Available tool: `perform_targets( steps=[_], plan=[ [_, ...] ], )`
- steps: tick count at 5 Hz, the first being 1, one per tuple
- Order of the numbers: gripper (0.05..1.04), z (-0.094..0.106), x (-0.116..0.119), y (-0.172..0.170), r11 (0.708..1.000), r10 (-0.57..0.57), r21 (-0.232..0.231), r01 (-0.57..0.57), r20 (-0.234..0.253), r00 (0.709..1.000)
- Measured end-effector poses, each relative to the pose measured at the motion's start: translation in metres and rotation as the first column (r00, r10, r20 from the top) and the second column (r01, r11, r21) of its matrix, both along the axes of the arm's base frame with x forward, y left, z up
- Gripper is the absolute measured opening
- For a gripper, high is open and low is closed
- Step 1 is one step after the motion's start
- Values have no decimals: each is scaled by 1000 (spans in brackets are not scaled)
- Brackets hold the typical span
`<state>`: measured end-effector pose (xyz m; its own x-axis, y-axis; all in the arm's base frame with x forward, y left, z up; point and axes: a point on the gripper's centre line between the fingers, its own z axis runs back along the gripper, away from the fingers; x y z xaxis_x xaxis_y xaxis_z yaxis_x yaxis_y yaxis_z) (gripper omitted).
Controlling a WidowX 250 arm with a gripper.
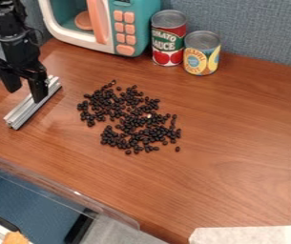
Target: Sweep into pile
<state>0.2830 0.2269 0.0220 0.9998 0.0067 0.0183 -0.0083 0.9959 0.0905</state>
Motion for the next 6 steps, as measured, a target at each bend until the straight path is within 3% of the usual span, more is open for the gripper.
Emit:
perform_targets(
  steps=[2,3,4,5,6],
  plan=[
    [950,-9,0,3,1000,15,-7,-15,-4,1000],
    [725,-7,3,7,1000,20,8,-20,12,1000],
    [419,-10,3,7,1000,20,8,-20,5,1000],
    [388,-11,2,7,1000,26,8,-26,5,1000],
    [703,-11,3,6,1000,28,4,-28,12,1000]
  ],
)
